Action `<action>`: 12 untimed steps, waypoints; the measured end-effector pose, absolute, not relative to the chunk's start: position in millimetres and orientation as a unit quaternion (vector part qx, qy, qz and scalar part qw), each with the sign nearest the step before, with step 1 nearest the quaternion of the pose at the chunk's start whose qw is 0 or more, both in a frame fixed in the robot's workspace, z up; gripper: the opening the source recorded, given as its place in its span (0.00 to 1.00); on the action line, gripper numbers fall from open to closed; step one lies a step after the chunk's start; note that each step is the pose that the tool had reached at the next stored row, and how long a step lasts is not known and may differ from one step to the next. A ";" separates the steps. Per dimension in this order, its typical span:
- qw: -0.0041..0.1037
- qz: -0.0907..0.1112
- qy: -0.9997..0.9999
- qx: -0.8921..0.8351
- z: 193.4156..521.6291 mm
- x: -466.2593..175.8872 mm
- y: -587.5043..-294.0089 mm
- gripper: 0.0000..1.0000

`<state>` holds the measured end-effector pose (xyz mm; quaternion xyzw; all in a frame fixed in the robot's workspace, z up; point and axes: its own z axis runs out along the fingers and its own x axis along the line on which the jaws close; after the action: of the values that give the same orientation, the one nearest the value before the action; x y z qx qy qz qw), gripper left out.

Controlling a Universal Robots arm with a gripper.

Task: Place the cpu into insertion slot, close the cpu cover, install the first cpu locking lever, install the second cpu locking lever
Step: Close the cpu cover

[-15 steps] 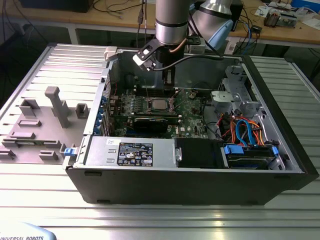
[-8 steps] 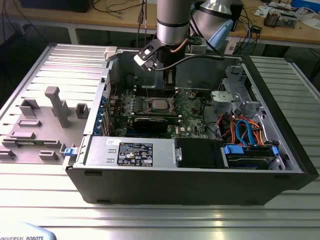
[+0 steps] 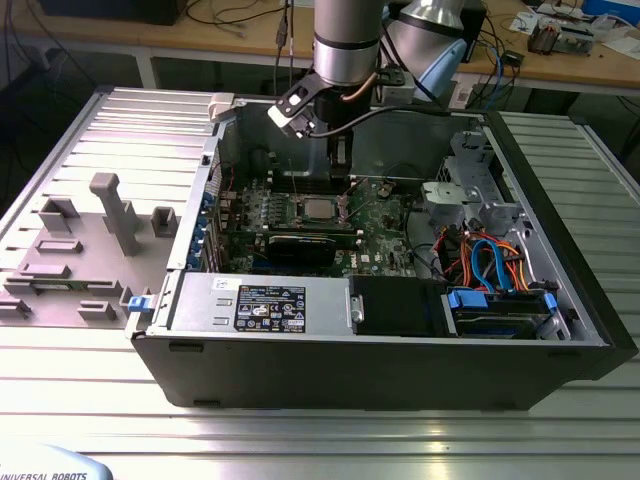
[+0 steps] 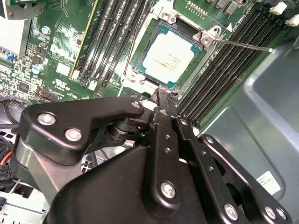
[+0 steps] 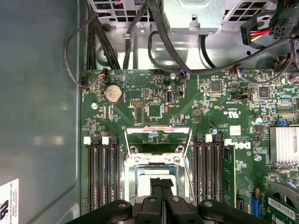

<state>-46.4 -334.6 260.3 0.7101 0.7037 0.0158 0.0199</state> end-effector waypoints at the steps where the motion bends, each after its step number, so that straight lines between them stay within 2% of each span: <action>1: 0.020 0.016 0.704 0.710 261.0 -46.4 -334.6 0.11; 12: 0.020 0.016 0.704 0.710 267.0 -46.3 -334.6 0.11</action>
<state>-46.3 -334.6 267.0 0.7101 0.7036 0.0158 0.0199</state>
